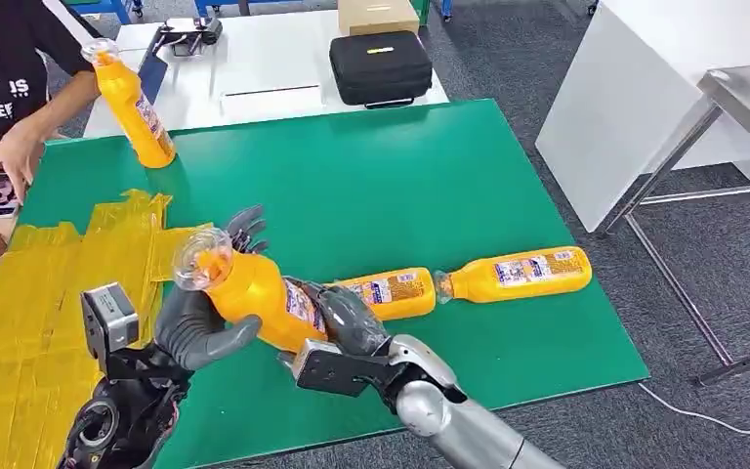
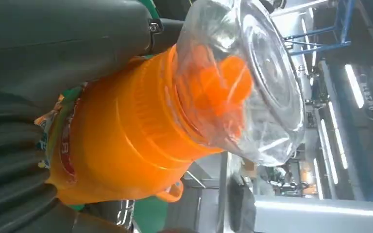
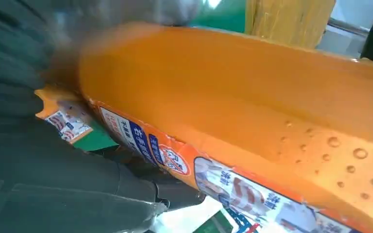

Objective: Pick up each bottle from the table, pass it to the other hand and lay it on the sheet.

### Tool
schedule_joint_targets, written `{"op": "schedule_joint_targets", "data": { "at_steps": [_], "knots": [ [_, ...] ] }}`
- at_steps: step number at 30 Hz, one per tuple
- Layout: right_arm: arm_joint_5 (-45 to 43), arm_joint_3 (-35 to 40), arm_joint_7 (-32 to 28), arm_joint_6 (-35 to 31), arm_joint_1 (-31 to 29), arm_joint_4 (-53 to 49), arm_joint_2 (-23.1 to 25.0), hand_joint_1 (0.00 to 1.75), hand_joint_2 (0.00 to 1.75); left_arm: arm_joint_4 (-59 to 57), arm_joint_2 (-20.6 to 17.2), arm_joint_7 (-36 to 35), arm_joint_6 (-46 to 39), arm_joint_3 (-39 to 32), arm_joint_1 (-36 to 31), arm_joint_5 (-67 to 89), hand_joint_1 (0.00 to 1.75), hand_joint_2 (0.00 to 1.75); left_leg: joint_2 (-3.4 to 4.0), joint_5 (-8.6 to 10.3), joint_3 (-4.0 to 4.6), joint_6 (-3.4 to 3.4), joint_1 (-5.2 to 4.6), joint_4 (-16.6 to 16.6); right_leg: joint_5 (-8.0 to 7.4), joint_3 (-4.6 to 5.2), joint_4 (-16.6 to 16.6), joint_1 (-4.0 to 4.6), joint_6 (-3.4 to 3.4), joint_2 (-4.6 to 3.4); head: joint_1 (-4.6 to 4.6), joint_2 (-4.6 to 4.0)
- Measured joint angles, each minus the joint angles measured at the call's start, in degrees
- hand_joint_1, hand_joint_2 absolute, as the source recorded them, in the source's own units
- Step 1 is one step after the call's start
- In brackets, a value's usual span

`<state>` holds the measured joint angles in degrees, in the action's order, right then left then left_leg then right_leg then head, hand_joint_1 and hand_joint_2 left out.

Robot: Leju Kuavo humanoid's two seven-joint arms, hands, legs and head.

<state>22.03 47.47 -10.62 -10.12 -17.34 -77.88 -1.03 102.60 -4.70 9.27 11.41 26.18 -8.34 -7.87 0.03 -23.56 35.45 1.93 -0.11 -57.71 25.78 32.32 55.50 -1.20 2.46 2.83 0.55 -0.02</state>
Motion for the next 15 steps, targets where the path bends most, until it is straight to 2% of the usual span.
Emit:
{"op": "schedule_joint_targets", "data": {
  "at_steps": [2, 3, 4, 5, 6, 8, 15],
  "knots": [
    [-0.33, 0.04, -0.07, -0.02, 0.01, 0.26, -0.02, 1.75, 1.75, -0.11, -0.04, 0.02, 0.52, 0.04, -0.01, 1.02, 0.0, 1.75, 0.0, 0.0, 0.0, 0.0, 0.0, 0.0, 0.0, 0.0, 0.0, 0.0, 0.0, 0.0, 0.0, 0.0],
    [-0.43, 0.09, -0.09, -0.04, 0.03, 0.35, -0.04, 1.75, 1.75, -0.11, -0.09, 0.02, 0.72, 0.09, 0.0, 1.81, 0.38, 1.75, 0.0, 0.0, 0.0, 0.0, 0.0, 0.0, 0.0, 0.0, 0.0, 0.0, 0.0, 0.0, 0.0, 0.0],
    [-0.5, 0.09, -0.11, -0.07, 0.08, 0.37, -0.09, 1.75, 1.75, -0.11, -0.13, 0.02, 0.9, 0.18, 0.02, 2.56, 0.63, 1.75, 0.0, 0.0, 0.0, 0.0, 0.0, 0.0, 0.0, 0.0, 0.0, 0.0, 0.0, 0.0, 0.0, 0.0],
    [-0.81, 0.2, -0.13, -0.11, 0.21, 0.41, -0.2, 1.75, 1.75, -0.11, -0.17, 0.02, 1.09, 0.26, 0.07, 3.54, 1.59, 1.75, 0.0, 0.0, 0.0, 0.0, 0.0, 0.0, 0.0, 0.0, 0.0, 0.0, 0.0, 0.0, 0.02, 0.0],
    [-1.05, 0.28, -0.17, -0.17, 0.41, 0.41, -0.35, 1.75, 1.75, -0.11, -0.22, -0.04, 1.11, 0.37, 0.23, 4.54, 1.69, 1.75, 0.0, 0.0, 0.0, 0.0, 0.0, 0.0, 0.0, 0.0, 0.0, 0.0, 0.0, 0.0, 0.0, 0.0],
    [-1.4, 0.44, -0.24, -0.39, 0.84, 0.48, -0.59, 1.75, 1.75, -0.11, -0.22, -0.13, 1.09, 0.48, 0.66, 5.75, 1.75, 1.75, 0.0, 0.0, 0.0, 0.0, 0.0, 0.0, 0.0, 0.0, 0.0, 0.0, 0.0, 0.0, 0.0, 0.02],
    [-2.36, 0.85, -0.44, -0.94, 1.06, 0.59, -0.7, 1.75, 1.75, -0.22, -0.22, -0.13, 1.11, 0.55, 0.83, 6.47, 1.75, 1.75, 0.01, 0.0, 0.0, 0.0, 0.0, 0.0, 0.0, 0.03, 0.0, 0.0, 0.0, -0.01, 0.0, 0.0]
  ]
}}
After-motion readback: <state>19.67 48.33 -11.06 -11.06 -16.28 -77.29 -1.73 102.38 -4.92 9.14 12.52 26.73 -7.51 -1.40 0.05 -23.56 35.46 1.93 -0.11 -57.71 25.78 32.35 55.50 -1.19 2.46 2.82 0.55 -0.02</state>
